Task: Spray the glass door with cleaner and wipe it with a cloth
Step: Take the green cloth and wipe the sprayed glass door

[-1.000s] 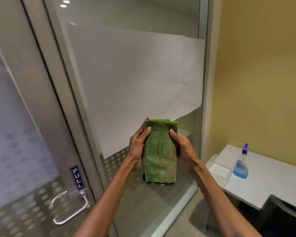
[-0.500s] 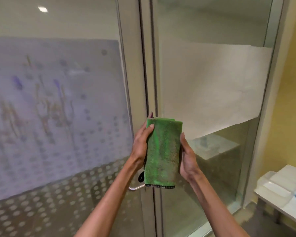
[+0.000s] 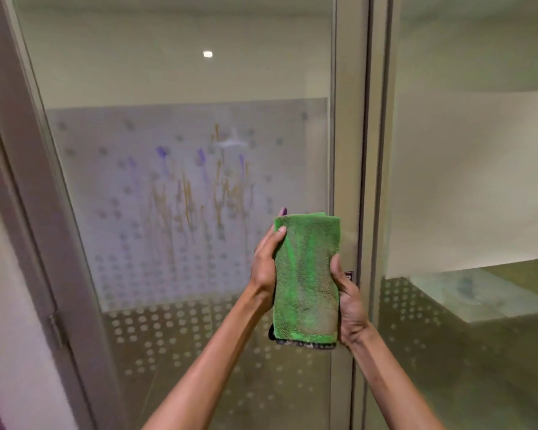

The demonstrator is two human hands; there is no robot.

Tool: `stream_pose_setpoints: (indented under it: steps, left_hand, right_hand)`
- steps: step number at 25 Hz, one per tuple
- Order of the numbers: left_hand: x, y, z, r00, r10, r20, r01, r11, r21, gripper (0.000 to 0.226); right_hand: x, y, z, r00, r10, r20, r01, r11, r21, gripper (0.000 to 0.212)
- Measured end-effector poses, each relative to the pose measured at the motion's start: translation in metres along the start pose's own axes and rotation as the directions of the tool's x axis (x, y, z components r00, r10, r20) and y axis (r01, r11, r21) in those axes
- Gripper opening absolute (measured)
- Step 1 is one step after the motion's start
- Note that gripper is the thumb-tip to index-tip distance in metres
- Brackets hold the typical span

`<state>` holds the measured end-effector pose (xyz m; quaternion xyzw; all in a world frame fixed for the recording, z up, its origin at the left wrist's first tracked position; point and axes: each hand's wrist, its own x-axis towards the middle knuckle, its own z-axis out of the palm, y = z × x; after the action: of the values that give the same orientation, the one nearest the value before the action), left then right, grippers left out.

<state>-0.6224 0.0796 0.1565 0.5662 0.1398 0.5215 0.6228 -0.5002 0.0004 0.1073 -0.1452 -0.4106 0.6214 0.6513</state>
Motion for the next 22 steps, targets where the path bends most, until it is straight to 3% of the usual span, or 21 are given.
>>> stream_pose_setpoints:
  steps: [2,5,8,10,12,15,18,22]
  left_hand:
    - [-0.003,0.02,-0.015,1.0,-0.006,-0.022,0.008,0.996,0.092,0.056]
    - [0.003,0.055,-0.048,0.998,0.036,-0.045,-0.016,0.925,0.379,0.074]
    - [0.015,0.095,-0.105,0.957,0.24,-0.162,-0.111,0.822,0.559,0.078]
    - [0.027,0.121,-0.153,0.887,0.419,-0.195,-0.17,0.688,0.705,0.076]
    - [0.038,0.148,-0.202,0.809,0.572,-0.139,-0.169,0.452,0.876,0.072]
    - [0.055,0.186,-0.275,0.745,0.667,0.015,-0.115,0.106,0.988,0.064]
    - [0.07,0.211,-0.326,0.714,0.693,0.1,-0.094,-0.046,0.994,0.064]
    - [0.088,0.229,-0.363,0.716,0.681,0.154,-0.057,-0.163,0.985,0.06]
  right_hand:
    - [0.009,0.012,0.017,0.999,0.001,-0.036,-0.002,1.0,-0.018,0.072]
    - [0.032,0.029,0.035,0.986,-0.031,-0.166,0.018,0.997,-0.077,0.063]
    - [0.066,0.04,0.05,0.951,-0.079,-0.3,0.053,0.994,-0.094,0.066]
    - [0.094,0.047,0.062,0.91,-0.148,-0.387,0.112,0.987,-0.115,0.072]
    - [0.125,0.053,0.077,0.861,-0.251,-0.442,0.191,0.965,-0.177,0.072]
    - [0.168,0.061,0.099,0.772,-0.458,-0.442,0.353,0.886,-0.301,0.054]
    - [0.203,0.061,0.112,0.633,-0.646,-0.426,0.474,0.759,-0.446,0.029]
    - [0.231,0.053,0.122,0.453,-0.794,-0.405,0.454,0.596,-0.662,0.043]
